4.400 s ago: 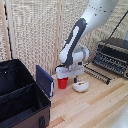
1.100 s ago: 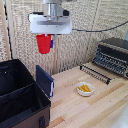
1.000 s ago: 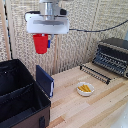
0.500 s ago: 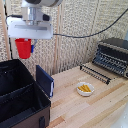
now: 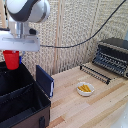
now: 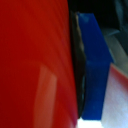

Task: Kindly spot and seek the red cup placed ahead of you. Cautiously adjust your gripper towards the red cup, gripping it gently. Find the after-storage area of the caddy. Relocate the red cup in your grip over the rear portion and softly release it into the compartment.

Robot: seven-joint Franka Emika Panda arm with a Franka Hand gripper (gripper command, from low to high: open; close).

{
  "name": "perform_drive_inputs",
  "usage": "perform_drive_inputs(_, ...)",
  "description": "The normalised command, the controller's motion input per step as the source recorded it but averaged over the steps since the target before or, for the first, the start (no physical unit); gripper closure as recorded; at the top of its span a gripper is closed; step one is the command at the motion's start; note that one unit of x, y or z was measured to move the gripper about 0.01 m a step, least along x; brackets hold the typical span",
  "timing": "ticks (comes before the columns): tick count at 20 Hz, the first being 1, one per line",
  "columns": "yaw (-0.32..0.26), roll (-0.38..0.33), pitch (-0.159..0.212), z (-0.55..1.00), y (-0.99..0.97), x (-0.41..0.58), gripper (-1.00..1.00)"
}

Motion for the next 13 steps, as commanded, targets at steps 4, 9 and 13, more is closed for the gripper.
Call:
perform_drive_inputs(4,0.166,-0.028,-0.006,0.0,0.01,0.275,-1.0)
perform_drive_inputs(9,0.126,0.011,-0.014,0.38,-0.21,0.173,-1.0)
perform_drive_inputs(13,0.233,0.027,0.005,0.44,-0.22,0.219,-1.0)
